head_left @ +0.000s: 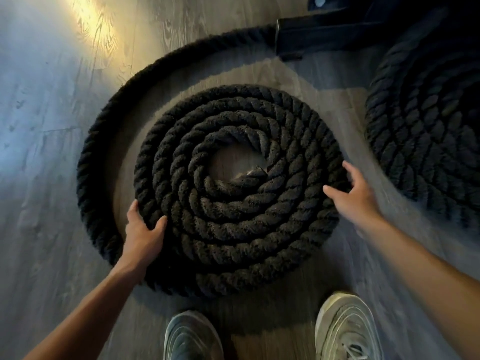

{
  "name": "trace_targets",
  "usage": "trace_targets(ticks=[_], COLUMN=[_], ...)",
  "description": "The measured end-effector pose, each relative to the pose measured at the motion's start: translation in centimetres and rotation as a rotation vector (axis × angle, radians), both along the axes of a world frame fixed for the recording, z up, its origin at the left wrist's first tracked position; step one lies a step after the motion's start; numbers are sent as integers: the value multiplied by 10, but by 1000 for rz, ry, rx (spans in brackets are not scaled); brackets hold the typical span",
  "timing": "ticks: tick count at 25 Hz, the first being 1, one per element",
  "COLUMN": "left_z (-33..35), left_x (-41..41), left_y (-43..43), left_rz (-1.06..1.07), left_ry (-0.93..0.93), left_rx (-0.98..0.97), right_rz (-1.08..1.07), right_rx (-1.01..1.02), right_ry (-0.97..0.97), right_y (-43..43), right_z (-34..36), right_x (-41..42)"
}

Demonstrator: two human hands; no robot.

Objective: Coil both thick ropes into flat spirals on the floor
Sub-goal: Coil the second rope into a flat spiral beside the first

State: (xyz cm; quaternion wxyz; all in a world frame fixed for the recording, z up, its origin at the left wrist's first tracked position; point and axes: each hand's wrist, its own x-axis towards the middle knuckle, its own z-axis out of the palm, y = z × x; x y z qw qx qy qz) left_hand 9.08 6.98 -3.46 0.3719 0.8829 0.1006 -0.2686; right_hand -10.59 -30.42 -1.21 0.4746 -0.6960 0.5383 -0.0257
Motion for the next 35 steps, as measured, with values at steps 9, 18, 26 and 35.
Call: trace_targets(ticks=[9,18,26,35], left_z=[16,33,34,24], left_x=[35,34,-7,45], left_y=[-26,-29,-22,-38], left_rz=[-114,-288,-356,-327], left_ry=[-167,-83,-95,-183], left_rx=[106,348,428,287], right_rz=[27,107,-43,39], right_rx=[-60,-66,-147,-141], right_ry=[162,224,138,-4], right_y=[62,47,11,103], right_z=[-6,-22,-14,-18], right_x=[-27,-19,0,-52])
